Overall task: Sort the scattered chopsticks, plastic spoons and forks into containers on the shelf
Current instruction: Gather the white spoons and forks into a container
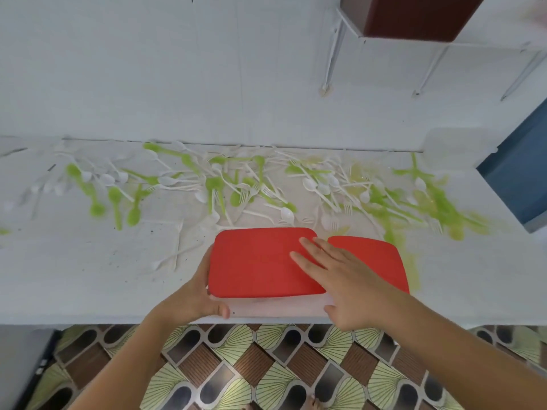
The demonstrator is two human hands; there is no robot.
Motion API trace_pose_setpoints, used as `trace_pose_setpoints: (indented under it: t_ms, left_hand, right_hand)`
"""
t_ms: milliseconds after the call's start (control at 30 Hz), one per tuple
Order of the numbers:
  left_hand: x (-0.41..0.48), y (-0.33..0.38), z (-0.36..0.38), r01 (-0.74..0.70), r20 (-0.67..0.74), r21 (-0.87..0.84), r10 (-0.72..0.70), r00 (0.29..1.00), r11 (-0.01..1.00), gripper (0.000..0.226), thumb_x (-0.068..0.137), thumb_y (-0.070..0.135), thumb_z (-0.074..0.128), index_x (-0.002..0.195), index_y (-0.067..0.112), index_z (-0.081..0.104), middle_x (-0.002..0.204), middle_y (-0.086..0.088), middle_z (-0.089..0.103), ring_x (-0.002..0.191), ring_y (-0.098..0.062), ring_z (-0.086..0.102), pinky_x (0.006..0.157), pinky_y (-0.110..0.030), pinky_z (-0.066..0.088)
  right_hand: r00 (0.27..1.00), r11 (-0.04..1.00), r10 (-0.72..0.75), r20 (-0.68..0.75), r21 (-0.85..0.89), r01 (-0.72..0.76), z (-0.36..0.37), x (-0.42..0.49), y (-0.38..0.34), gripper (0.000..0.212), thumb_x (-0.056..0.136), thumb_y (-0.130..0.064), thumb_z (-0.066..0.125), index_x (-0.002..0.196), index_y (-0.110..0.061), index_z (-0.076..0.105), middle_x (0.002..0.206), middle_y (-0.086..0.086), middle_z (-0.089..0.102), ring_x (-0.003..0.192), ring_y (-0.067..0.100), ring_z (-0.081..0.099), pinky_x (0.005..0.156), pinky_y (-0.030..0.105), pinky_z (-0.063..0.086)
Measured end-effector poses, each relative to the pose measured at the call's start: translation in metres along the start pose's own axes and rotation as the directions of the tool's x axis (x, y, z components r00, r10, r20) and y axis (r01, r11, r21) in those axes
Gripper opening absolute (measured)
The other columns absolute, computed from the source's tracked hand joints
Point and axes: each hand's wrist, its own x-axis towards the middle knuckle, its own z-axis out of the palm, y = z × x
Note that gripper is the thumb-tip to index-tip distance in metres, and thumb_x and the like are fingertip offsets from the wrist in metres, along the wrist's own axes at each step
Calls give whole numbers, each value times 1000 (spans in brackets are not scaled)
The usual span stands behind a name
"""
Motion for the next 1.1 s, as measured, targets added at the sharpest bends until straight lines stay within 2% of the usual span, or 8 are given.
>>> trace_pose_setpoints:
  t_ms: [100,200,400,567,667,833,933,1100]
  left_hand:
    - [9,-3,4,-8,-12,98,10,1000,995,153,60,17,103,157,52,-9,149,40,33,140,13,37,110,-16,37]
    - [20,-11,0,-17,-109,70,24,994,997,155,57,14,104,161,41,-7,155,21,38,145,-3,40,118,-36,38]
    - [25,-18,3,-28,-159,66,39,987,997,137,66,12,99,162,38,5,148,12,52,137,-6,51,112,-28,47]
    - [25,-18,6,-35,-188,67,47,981,997,147,69,26,98,158,48,-17,165,21,24,150,2,29,117,-19,30]
    - [24,-22,11,-44,-217,82,61,974,996,148,72,25,96,155,51,-24,166,31,9,152,7,16,120,-20,21]
    - [21,-25,15,-7,-226,120,35,973,993,139,76,33,92,156,52,-20,153,28,37,138,-1,46,103,-10,42]
    - [18,-30,15,-14,-237,216,66,969,976,137,76,48,89,153,55,-24,164,22,23,141,-6,43,109,-23,43]
    - [15,-32,5,-141,-259,422,268,928,896,82,69,48,92,125,48,32,167,23,-1,151,-7,24,96,-13,41]
  right_hand:
    - [996,993,55,69,-110,-47,-8,22,-10,106,89,-13,63,163,-23,-12,171,6,-17,159,23,-6,127,41,21]
    - [990,986,89,114,-149,-71,-12,32,-21,100,91,-5,60,164,-17,-8,171,16,-8,159,30,6,115,44,43]
    - [962,991,74,262,-127,-42,-38,48,-14,83,88,-8,47,164,-27,19,169,15,19,149,32,35,108,48,48]
    - [940,930,3,342,344,-128,-74,75,22,51,90,-8,53,127,-38,71,117,-8,75,107,20,68,91,40,55]
    - [954,855,-28,300,501,-133,-85,81,42,18,98,-26,68,107,-34,81,65,-21,55,64,3,49,69,27,41]
    - [967,572,30,251,789,-223,-75,77,63,15,100,-24,68,100,-31,82,83,-4,64,83,7,61,93,35,60]
    - [970,342,205,131,919,-196,-63,72,69,17,101,-18,65,113,-20,77,109,9,73,101,17,66,96,41,59]
    - [880,42,473,-32,999,14,-57,69,73,17,104,-17,59,115,-20,72,120,9,73,97,23,75,87,51,62]
